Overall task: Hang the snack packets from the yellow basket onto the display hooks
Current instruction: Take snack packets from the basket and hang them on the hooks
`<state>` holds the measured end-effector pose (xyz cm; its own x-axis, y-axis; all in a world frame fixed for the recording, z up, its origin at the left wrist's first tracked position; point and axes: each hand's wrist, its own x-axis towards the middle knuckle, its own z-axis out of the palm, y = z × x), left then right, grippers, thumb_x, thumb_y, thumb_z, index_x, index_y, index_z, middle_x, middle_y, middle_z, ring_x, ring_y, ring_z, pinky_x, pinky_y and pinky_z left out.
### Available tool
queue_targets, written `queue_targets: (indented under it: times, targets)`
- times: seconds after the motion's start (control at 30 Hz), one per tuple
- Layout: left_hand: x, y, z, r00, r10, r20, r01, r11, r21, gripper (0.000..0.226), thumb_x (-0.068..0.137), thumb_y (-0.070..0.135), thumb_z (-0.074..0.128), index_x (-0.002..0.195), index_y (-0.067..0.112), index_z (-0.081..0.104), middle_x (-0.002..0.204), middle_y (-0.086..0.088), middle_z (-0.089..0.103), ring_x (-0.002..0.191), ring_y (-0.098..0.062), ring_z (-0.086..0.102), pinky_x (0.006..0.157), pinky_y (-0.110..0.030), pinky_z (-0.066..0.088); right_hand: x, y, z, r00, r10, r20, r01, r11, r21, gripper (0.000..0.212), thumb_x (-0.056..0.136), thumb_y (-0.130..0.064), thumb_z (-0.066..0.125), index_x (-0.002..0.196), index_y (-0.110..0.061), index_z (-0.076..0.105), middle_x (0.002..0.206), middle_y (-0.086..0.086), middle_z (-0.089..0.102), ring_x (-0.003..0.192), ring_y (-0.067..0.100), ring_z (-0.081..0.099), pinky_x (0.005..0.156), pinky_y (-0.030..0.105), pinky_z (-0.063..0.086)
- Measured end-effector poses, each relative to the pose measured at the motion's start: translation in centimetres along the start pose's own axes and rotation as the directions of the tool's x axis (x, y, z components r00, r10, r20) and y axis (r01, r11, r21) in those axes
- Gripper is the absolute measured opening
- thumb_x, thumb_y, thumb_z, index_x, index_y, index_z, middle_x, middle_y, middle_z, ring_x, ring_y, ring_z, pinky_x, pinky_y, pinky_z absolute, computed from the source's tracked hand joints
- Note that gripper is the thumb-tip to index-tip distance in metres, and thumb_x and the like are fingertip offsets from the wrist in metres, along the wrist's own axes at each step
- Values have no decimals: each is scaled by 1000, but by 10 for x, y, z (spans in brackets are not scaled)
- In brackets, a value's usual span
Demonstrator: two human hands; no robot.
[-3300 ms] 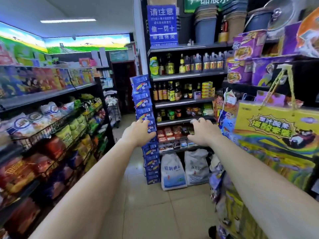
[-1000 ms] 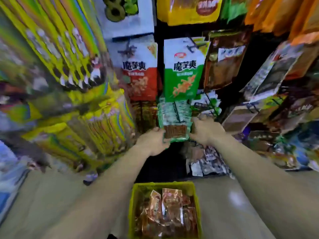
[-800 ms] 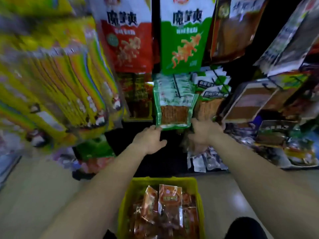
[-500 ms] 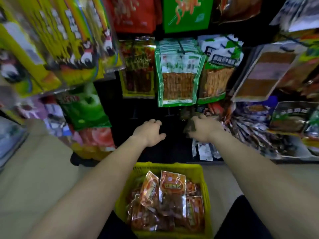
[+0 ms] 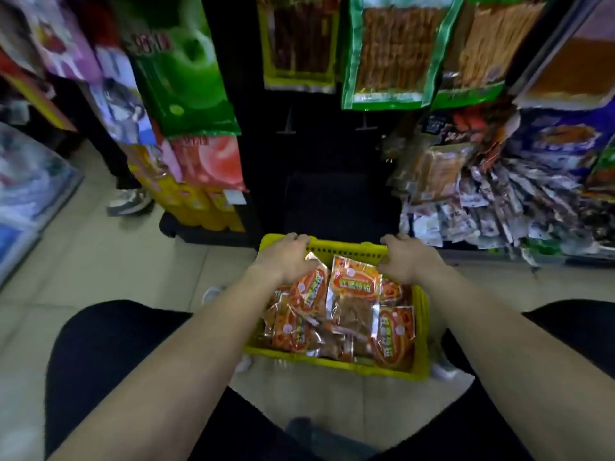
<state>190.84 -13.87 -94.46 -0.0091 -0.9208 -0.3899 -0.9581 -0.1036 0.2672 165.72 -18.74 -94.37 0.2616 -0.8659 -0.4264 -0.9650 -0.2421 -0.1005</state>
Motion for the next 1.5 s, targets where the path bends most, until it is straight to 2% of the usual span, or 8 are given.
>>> queue_targets:
  times: [0.3,0.53,0.67,0.83,1.07,1.2,1.4,1.5]
  targets:
    - [69,-58,112,960,-241,144,260,957,-131,81,89,44,69,153,20,25,150,-14,45,133,-36,48,106,-49,42,95,-4,147,979,68,192,-93,988,122,83,84,-55,64,151,-21,29,151,16,33,136,41,37,103,53,43]
    - [87,-71,133,967,-243,76,254,944,-211,32,91,33,70,119,23,58,109,-3,69,92,-23,64,74,-35,50,130,2,171,994,84,66,-93,987,135,70,88,-41,63,146,-16,33,149,11,41,137,36,34,101,53,42]
    - [91,-72,127,970,-244,-1,232,920,-315,25,90,29,71,112,21,63,102,-3,71,88,-23,66,76,-35,54,131,11,172,999,38,-15,-37,995,94,38,94,-41,57,125,-20,55,127,10,60,124,34,48,93,47,45]
    - [93,-61,109,976,-199,-85,142,885,-444,10,94,25,68,104,24,70,99,-1,74,82,-17,67,69,-25,49,121,16,134,995,-102,19,89,935,344,7,94,-31,64,99,-26,64,96,1,68,95,26,65,75,33,49]
    - [74,-37,45,976,-11,-217,-74,922,-380,12,94,28,68,103,27,76,101,7,75,99,-13,68,89,-31,54,77,11,29,943,-331,-28,331,927,174,6,89,-31,70,88,-34,65,87,-11,63,94,19,59,81,37,51]
    - [58,-21,-3,974,136,-183,-200,894,-401,9,95,29,66,96,33,75,90,15,74,89,-2,69,84,-35,58,46,15,-24,917,-378,-125,391,915,103,5,88,-36,72,88,-33,68,87,-12,69,92,16,61,79,38,53]
    - [44,2,-54,931,283,-230,-356,844,-402,18,94,25,68,87,41,71,80,20,73,78,5,68,72,-23,52,26,17,-52,816,-369,-444,494,844,207,8,84,-27,77,88,-20,76,110,-2,68,102,17,64,90,41,50]
    - [42,5,-63,913,308,-268,-400,802,-443,19,94,24,68,88,42,71,81,24,73,78,4,69,68,-20,52,33,10,-59,818,-309,-484,502,794,342,7,82,-26,79,84,-24,74,113,-8,70,106,12,65,94,39,51]
